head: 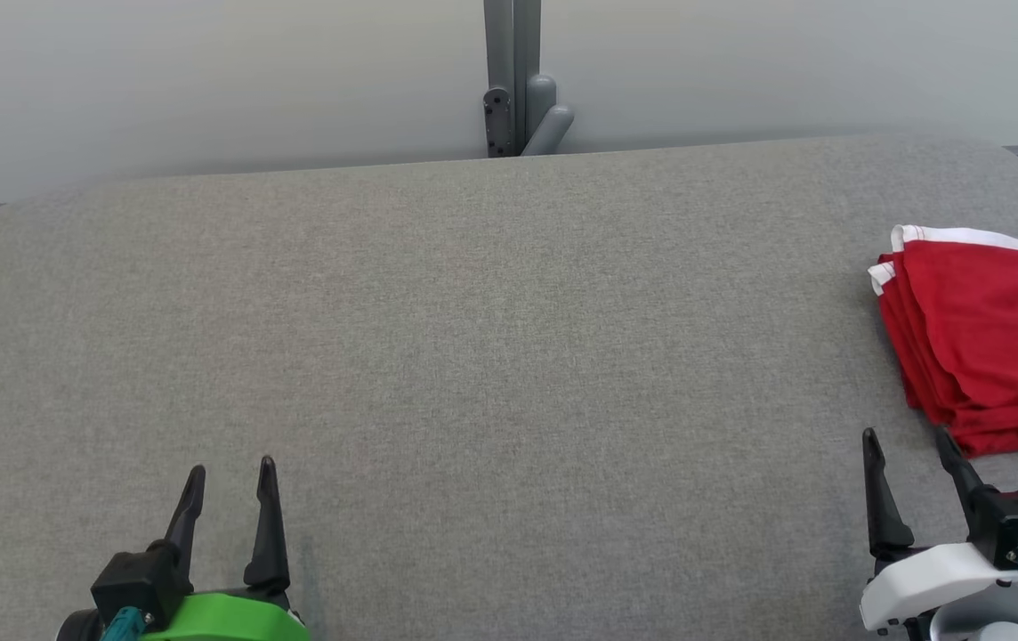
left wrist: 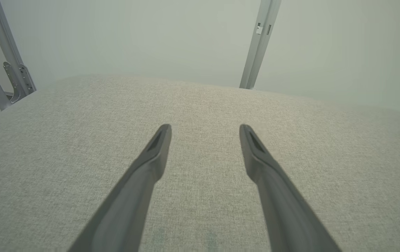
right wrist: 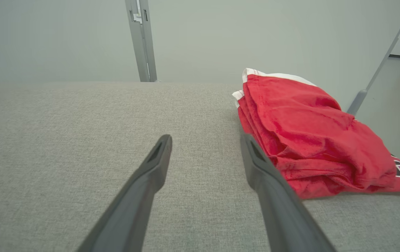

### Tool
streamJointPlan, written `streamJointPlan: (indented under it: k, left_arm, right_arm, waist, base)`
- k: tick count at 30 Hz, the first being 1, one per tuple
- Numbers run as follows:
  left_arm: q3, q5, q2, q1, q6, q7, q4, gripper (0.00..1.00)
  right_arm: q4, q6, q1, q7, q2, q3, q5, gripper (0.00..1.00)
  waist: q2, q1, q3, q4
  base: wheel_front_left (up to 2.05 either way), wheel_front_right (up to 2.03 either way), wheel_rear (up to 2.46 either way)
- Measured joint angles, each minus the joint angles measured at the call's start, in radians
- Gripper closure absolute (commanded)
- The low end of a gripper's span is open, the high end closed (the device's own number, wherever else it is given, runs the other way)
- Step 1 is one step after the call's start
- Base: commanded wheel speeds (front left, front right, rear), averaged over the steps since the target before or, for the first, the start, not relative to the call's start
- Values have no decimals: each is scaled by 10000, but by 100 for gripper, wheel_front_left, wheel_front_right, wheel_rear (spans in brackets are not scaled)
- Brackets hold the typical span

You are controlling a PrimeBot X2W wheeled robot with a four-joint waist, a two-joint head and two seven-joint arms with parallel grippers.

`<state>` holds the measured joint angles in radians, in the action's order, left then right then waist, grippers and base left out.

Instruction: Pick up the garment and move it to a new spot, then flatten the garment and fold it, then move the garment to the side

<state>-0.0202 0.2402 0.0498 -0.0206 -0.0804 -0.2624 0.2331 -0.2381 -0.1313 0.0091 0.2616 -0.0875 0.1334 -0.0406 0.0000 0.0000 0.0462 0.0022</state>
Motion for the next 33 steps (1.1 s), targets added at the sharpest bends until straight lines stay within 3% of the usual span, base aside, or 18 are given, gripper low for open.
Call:
streamJointPlan:
  k: [12, 33]
  left_arm:
    - [-96, 56, 0, -19, -253, 0, 907, 0]
    - [-79, 205, -2, -53, -255, 0, 836, 0]
  right_arm:
    - [527, 0, 276, 0, 121, -395, 259, 0]
    - [652, 0, 298, 0, 113, -410, 328, 0]
  waist:
    - [0, 0, -245, 31]
    - [0, 0, -353, 79]
  base:
    - [0, 0, 0]
    - [0, 0, 0]
